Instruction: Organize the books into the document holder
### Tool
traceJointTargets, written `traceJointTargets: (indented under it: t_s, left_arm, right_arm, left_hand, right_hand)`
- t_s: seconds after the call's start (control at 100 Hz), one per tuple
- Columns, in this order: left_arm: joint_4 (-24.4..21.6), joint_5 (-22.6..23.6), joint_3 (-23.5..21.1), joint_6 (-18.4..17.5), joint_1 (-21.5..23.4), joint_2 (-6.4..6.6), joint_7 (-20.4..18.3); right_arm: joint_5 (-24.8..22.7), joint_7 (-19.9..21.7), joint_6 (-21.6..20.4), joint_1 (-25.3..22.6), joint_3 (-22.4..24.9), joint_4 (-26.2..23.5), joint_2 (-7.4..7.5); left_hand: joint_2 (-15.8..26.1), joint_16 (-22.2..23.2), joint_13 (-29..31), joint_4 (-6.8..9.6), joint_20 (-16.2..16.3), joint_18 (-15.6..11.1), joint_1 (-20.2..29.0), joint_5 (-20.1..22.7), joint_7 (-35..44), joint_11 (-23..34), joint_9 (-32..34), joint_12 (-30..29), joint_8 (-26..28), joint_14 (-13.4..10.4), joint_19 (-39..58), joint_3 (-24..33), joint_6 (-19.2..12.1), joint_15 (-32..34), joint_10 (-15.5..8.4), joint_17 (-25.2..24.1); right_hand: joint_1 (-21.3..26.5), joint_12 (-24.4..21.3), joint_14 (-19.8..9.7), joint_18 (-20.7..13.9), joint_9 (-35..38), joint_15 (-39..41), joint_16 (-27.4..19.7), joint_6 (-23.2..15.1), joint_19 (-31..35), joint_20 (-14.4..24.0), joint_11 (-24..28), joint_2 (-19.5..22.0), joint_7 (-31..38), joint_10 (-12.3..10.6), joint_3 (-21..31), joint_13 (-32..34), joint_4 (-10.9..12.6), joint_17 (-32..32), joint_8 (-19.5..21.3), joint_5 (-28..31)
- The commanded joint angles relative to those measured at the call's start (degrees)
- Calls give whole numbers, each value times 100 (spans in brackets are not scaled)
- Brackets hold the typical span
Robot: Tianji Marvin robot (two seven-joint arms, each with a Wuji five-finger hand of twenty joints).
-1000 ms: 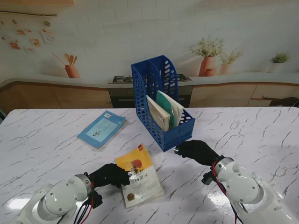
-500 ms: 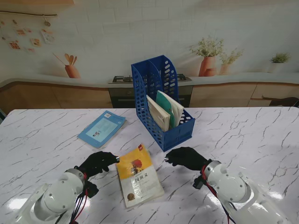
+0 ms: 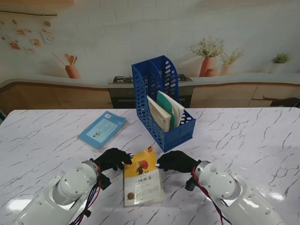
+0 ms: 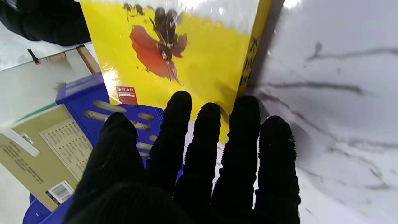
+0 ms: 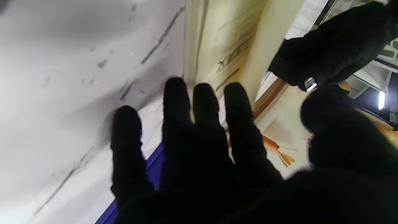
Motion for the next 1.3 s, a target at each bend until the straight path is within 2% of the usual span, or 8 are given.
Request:
traceJointTargets:
  t_s: [0.0, 0.97, 0.99, 1.02, 1.15, 1.17, 1.26, 1.29]
  left_arm:
    - [37, -114, 122, -190, 31, -50, -180]
    - [287, -932, 992, -866, -248, -62, -524]
    - [308, -966, 1015, -883, -269, -69, -522]
    - [329, -1018, 1046, -895, -295, -79, -521]
    - [396, -1136, 1148, -934, -383, -114, -493]
    - [405, -1151, 1161, -936, -396, -119, -489]
    - [439, -1190, 1227, -930, -445, -150, -424]
    - [458, -1213, 1252, -943, -465, -159, -411]
  right_arm:
    - [-39, 53, -40, -58, -33, 6, -41]
    - [-896, 1176, 301, -1153, 1409, -1151, 348]
    - [-908, 1191, 307, -1164, 1427, -1161, 352]
    - [-927, 1211, 316, -1182, 1455, -1174, 357]
    - [-992, 1293, 354, -1232, 1541, -1202, 377]
    - [-1003, 1303, 359, -1235, 1550, -1201, 379]
    - [-1036, 1338, 402, -1236, 1575, -1184, 386]
    - [-1044, 1342, 420, -1230, 1578, -1173, 386]
  left_hand:
    - [-17, -108, 181, 146, 7, -60, 64, 253, 86, 118, 183, 23, 79, 173, 349, 42, 21, -5, 102, 175]
    - [44, -265, 589, 155, -187, 152, 67, 396, 176, 167, 370, 39, 32, 472, 709, 44, 71, 389, 206, 811]
    - [42, -265, 687, 155, -203, 119, 69, 398, 170, 173, 376, 42, 27, 233, 707, 43, 77, 426, 200, 851]
    - [42, -297, 594, 154, -252, 159, 70, 413, 160, 172, 377, 41, 17, 563, 688, 42, 107, 354, 254, 902]
    - [49, -313, 891, 153, -385, 115, 73, 461, 135, 190, 411, 48, -11, 118, 709, 39, 169, 462, 306, 1139]
    - [49, -342, 730, 152, -406, 174, 72, 461, 131, 183, 405, 45, -14, 582, 693, 38, 179, 373, 344, 1132]
    - [44, -314, 873, 151, -489, 199, 82, 475, 102, 186, 407, 46, -33, 327, 698, 40, 221, 477, 371, 1290]
    - [40, -347, 802, 150, -552, 257, 84, 480, 93, 183, 406, 44, -41, 551, 667, 38, 231, 382, 398, 1310]
  right_hand:
    - [-117, -91, 59, -220, 214, 98, -126, 82, -99, -288, 64, -136, 104, 49, 329, 159, 97, 44, -136, 162]
    - [-165, -30, 51, -247, 313, 259, -61, 34, 135, -281, 133, -89, 186, -5, 436, 292, 37, 209, -125, 231]
    - [-164, -29, 55, -248, 319, 262, -60, 36, 140, -280, 135, -88, 188, -15, 430, 295, 38, 215, -124, 237]
    - [-160, -28, 44, -247, 324, 264, -59, 30, 142, -280, 135, -90, 188, -6, 422, 299, 39, 215, -124, 236]
    - [-158, -30, 53, -248, 325, 260, -62, 10, 141, -284, 125, -87, 187, -12, 397, 295, 45, 211, -125, 231]
    - [-159, -31, 54, -249, 321, 259, -62, 8, 139, -285, 122, -91, 187, -11, 396, 295, 46, 205, -125, 231]
    - [-161, -32, 59, -249, 333, 252, -65, 4, 128, -290, 116, -98, 189, -25, 399, 289, 50, 186, -125, 236]
    - [-164, -35, 51, -248, 322, 251, -66, -1, 124, -292, 105, -98, 188, -29, 404, 293, 52, 184, -126, 234]
